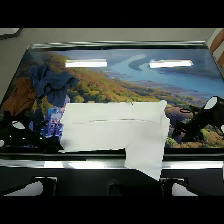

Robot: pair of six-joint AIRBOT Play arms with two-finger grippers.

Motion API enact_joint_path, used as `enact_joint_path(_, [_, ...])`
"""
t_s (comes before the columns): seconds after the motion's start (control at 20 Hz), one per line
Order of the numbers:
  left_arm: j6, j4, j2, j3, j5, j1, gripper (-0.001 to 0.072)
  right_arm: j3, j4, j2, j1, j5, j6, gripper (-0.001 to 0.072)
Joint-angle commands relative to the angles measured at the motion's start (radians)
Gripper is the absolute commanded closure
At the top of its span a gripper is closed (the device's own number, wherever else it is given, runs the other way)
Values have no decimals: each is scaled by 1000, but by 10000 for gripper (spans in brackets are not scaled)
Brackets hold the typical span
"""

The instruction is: Fold the shirts.

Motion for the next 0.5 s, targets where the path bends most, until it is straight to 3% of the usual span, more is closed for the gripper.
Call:
enact_joint_path(0.0, [11,-52,7,-27,87,2,642,-126,3,69,-2,-27,-29,223])
enact_joint_path(0.05, [12,-51,7,-27,87,2,675,-195,11,98,-2,-44,-37,223])
enact_joint_path(0.2, [21,-51,8,-27,85,2,676,-385,77,147,-2,-122,-130,223])
enact_joint_path(0.45, [21,-51,8,-27,64,2,676,-470,221,146,-2,-216,-164,225])
